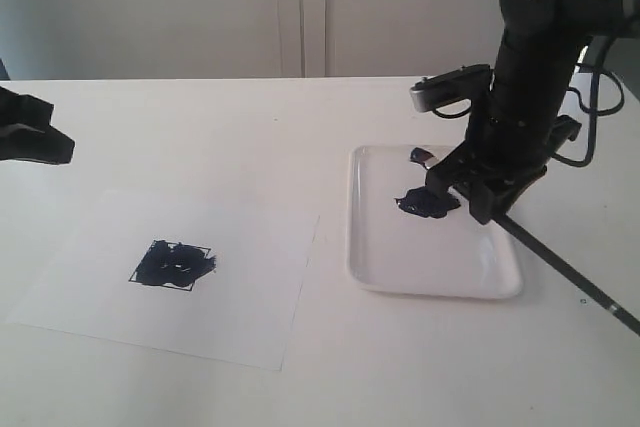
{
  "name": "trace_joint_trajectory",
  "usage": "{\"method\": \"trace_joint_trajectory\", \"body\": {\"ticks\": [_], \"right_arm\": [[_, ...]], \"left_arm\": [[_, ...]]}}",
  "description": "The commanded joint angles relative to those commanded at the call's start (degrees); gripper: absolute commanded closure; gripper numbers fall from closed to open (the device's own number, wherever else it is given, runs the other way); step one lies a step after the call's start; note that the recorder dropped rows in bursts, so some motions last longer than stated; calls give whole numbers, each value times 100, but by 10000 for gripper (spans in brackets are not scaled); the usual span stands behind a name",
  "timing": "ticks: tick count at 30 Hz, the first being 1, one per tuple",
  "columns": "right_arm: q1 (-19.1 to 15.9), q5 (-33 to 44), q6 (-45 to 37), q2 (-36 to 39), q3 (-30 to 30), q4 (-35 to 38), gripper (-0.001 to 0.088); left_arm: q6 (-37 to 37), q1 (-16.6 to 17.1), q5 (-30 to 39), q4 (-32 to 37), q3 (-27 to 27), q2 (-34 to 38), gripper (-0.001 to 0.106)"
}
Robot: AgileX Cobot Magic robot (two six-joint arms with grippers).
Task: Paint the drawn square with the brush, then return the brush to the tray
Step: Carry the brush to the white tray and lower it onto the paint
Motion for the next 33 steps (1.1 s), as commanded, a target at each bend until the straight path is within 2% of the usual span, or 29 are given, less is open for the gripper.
{"method": "trace_joint_trajectory", "body": {"ticks": [5, 9, 13, 16, 19, 22, 31, 33], "right_arm": [[0, -72, 105, 257, 2, 0, 868], [0, -255, 244, 437, 13, 0, 868], [0, -281, 485, 503, 77, -220, 868], [0, -413, 888, 540, 218, -657, 868], [-49, -568, 919, 543, 338, -602, 868], [-49, -700, 904, 579, 403, -561, 868], [-49, -1000, 945, 796, 403, -561, 866], [-49, -1027, 945, 789, 403, -561, 833]], "left_arm": [[-129, -123, 139, -41, 566, -499, 1053], [-232, -611, 157, -41, 991, -841, 1053], [-666, -1201, -67, 73, 1371, -1093, 1053], [-1156, -1609, -285, 507, 1531, -1234, 1053], [-1628, -1897, -374, 953, 1585, -1339, 1053], [-1789, -1999, -440, 1081, 1581, -1361, 1053], [-1804, -1998, -468, 1117, 1581, -1361, 1053], [-1815, -1998, -467, 1117, 1581, -1361, 1053]]}}
